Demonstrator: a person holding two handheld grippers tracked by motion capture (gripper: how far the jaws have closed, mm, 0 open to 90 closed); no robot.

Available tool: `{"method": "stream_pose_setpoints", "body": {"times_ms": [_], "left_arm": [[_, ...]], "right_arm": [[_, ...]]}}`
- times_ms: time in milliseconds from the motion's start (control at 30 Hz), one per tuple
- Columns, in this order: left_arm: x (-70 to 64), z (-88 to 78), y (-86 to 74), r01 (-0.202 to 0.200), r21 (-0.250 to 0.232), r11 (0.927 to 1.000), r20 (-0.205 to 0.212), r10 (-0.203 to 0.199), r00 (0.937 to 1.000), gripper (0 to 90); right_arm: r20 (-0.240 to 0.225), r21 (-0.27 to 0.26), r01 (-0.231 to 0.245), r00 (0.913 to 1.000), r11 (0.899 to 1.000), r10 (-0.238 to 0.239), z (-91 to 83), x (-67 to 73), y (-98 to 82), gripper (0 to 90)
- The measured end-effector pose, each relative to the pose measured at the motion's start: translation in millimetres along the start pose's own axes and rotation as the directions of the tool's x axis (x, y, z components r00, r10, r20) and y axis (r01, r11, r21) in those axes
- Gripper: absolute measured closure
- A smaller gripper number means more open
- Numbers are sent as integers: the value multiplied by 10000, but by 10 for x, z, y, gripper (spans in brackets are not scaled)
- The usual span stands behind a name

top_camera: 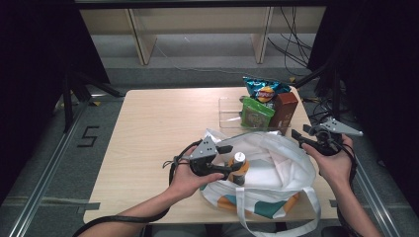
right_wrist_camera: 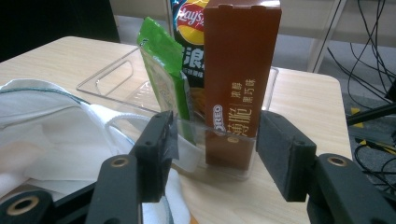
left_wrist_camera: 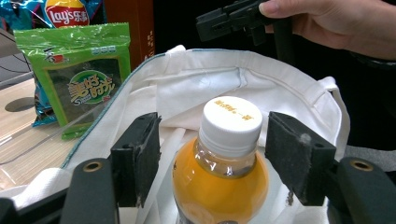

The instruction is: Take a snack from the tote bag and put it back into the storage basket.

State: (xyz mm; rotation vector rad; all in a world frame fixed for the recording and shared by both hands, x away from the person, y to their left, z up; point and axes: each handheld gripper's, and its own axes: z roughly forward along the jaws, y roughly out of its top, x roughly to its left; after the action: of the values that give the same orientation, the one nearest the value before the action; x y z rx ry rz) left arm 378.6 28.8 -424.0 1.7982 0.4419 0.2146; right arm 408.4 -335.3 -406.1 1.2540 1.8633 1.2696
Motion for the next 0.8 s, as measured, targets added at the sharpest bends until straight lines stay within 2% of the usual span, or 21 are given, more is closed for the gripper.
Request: {"method": "stream_pose_setpoints", "body": {"times_ms": [133, 167, 200, 233, 267, 300, 333, 467, 533, 667, 800], "left_arm": [[-7, 30, -13, -104, 105, 9999, -1, 104, 9999, 359], [-7, 38, -17, -62, 91, 9999, 6, 62, 10000, 362], [-1, 39, -17, -136, 175, 9998, -32, 136, 9999, 363], [-3, 48, -20, -95, 155, 9998, -36, 96, 9999, 365], [7, 59, -20, -225, 124, 9997, 46, 225, 9997, 367], [-5, 62, -22, -96, 163, 9998, -45, 96, 9999, 367], [-7, 67, -23, -100, 169, 9998, -25, 100, 9999, 369], [-19, 98, -25, -182, 223, 9996, 13, 182, 9998, 375], [-20, 119, -29, -163, 225, 9996, 91, 161, 9998, 378], [-18, 146, -34, -212, 299, 9993, 41, 211, 9998, 387], [-23, 157, -23, -315, 235, 9992, 34, 314, 9995, 409]], "right_arm": [[-25, 26, 112, 9999, 9999, -112, 5, -7, -3, 476], [-5, 148, -144, 9999, 9998, 144, 0, 13, -7, 476], [13, 127, -118, 9999, 9999, 118, 0, 12, -9, 476], [157, -120, 43, 9999, 9999, -41, 21, 6, -24, 476], [82, -60, 42, 10000, 10000, -41, 22, 0, -20, 476], [-28, 91, 104, 9999, 9999, -104, 18, -8, -14, 476], [36, 123, -56, 10000, 9999, 56, 14, 11, -17, 476], [-41, 105, 128, 9999, 9999, -127, 19, -7, -18, 477], [4, 154, -42, 10000, 9999, 42, 13, 11, -23, 478], [-142, 81, 179, 9997, 9998, -177, 29, -9, -32, 478], [-74, 47, 266, 9996, 9996, -266, 28, -19, -31, 478]]}}
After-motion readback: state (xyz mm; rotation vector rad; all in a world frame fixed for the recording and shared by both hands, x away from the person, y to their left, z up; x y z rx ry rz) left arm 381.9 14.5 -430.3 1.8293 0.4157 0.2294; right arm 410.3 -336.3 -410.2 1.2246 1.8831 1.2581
